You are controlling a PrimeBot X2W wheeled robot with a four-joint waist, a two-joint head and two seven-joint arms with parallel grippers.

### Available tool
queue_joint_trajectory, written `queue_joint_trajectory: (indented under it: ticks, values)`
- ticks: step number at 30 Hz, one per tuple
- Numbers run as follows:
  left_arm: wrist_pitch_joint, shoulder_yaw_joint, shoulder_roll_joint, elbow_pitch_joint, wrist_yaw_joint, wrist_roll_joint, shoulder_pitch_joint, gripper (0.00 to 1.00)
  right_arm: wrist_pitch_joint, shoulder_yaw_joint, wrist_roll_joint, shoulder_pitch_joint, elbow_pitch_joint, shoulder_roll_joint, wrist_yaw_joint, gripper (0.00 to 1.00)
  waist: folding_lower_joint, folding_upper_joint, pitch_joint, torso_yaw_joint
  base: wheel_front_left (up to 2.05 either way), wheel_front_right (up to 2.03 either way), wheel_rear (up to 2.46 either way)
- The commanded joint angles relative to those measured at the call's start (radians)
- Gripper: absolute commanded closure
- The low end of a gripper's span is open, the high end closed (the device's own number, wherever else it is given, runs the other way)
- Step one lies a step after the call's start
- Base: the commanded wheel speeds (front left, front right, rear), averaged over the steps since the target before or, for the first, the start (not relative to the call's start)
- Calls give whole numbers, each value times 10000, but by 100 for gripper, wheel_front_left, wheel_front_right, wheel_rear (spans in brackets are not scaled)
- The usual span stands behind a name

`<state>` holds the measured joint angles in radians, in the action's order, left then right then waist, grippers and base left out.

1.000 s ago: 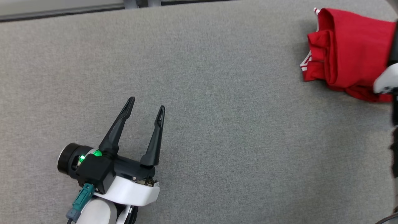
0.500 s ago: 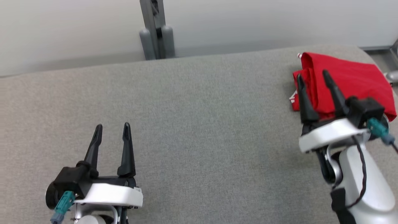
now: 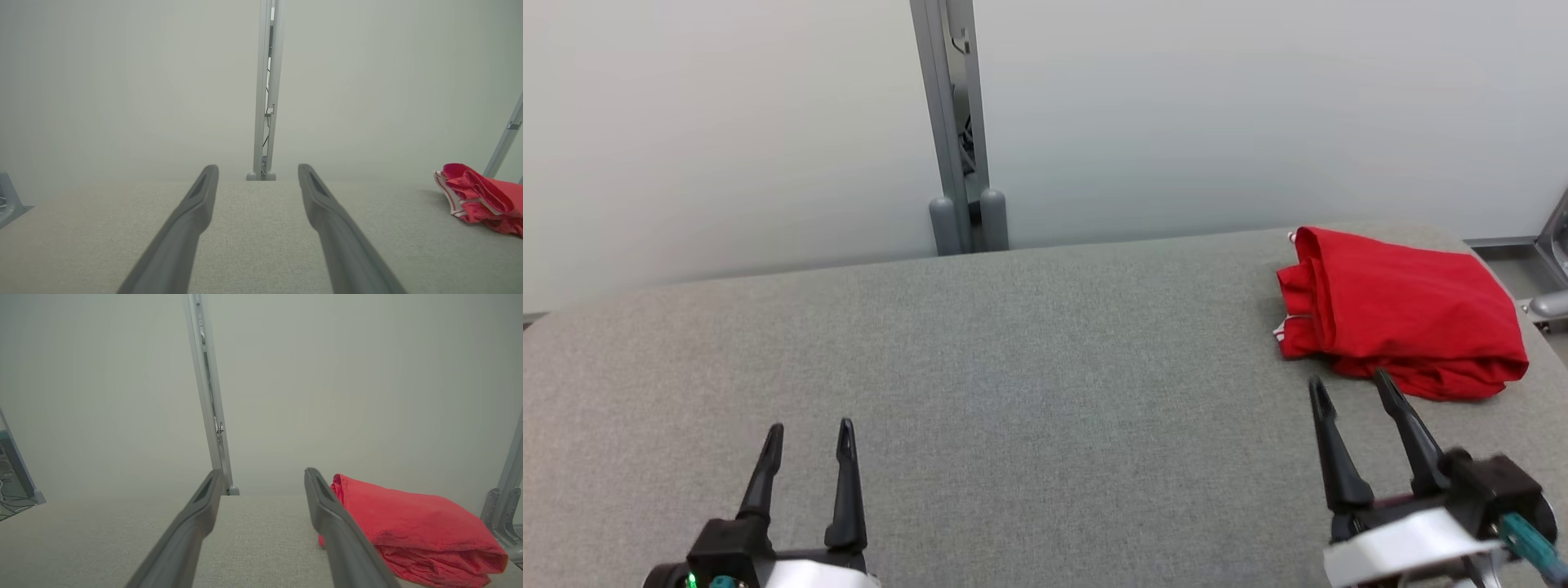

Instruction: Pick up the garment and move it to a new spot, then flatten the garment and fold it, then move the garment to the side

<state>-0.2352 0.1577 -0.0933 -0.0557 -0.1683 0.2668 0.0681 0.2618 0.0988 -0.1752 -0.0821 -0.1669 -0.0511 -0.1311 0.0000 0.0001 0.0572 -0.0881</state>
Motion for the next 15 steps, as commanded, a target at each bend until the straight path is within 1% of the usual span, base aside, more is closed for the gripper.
queue_joint_trajectory:
  ticks: [1, 4, 7, 15]
  values:
    - [-170, 41, -54, -248, 25, -195, 206, 0, 52, -210, 37, 561, 244, -43, 5, 0, 0, -1, 308, 34, 0, 0, 0]
    - [-282, 3, 20, -603, 99, -158, 515, 0, 51, -316, 144, 1175, 496, -29, 6, 0, 0, -1, 514, 24, 0, 0, 0]
    - [-298, -66, 145, -615, 277, -151, 698, 0, 51, -307, -12, 1650, 523, -21, 6, 0, 0, -1, 638, 60, 0, 0, 0]
    - [-304, -303, 329, -733, 540, -287, 1027, 0, 51, -68, -456, 1839, 303, -23, 6, 0, 0, -1, 717, 132, 0, 0, 0]
